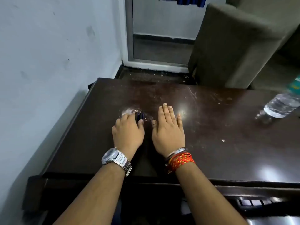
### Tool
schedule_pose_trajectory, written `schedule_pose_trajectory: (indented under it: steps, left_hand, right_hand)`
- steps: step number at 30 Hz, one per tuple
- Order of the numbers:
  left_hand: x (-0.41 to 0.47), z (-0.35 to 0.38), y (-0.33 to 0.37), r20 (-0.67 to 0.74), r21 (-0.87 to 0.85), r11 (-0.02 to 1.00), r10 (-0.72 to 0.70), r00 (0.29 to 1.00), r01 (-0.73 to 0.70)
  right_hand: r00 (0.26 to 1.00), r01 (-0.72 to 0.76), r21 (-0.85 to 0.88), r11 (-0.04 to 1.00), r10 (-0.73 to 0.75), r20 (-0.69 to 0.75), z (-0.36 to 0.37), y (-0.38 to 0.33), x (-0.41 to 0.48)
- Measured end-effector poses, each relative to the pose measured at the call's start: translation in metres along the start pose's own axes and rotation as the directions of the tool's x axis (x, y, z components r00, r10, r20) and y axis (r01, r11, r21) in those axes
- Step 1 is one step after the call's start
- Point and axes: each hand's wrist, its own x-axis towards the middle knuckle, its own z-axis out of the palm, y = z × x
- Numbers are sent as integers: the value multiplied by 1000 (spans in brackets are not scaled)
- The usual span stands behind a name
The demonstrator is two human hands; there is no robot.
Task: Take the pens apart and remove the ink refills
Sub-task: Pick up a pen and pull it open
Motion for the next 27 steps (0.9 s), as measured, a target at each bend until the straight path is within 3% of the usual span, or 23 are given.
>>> schedule_pose_trajectory:
  steps: [8,15,27]
  left_hand:
    - [25,10,2,-8,-149,978,-146,989,143]
    - [25,10,1,20,-188,950,-252,968,251]
    - [19,14,6,-22,-71,987,-146,989,144]
  right_hand:
    - [994,85,1,996,-85,69,20,-1,21]
    - [993,67,40,997,-71,96,26,-5,21]
    - [994,19,131,991,-33,100,21,-7,18]
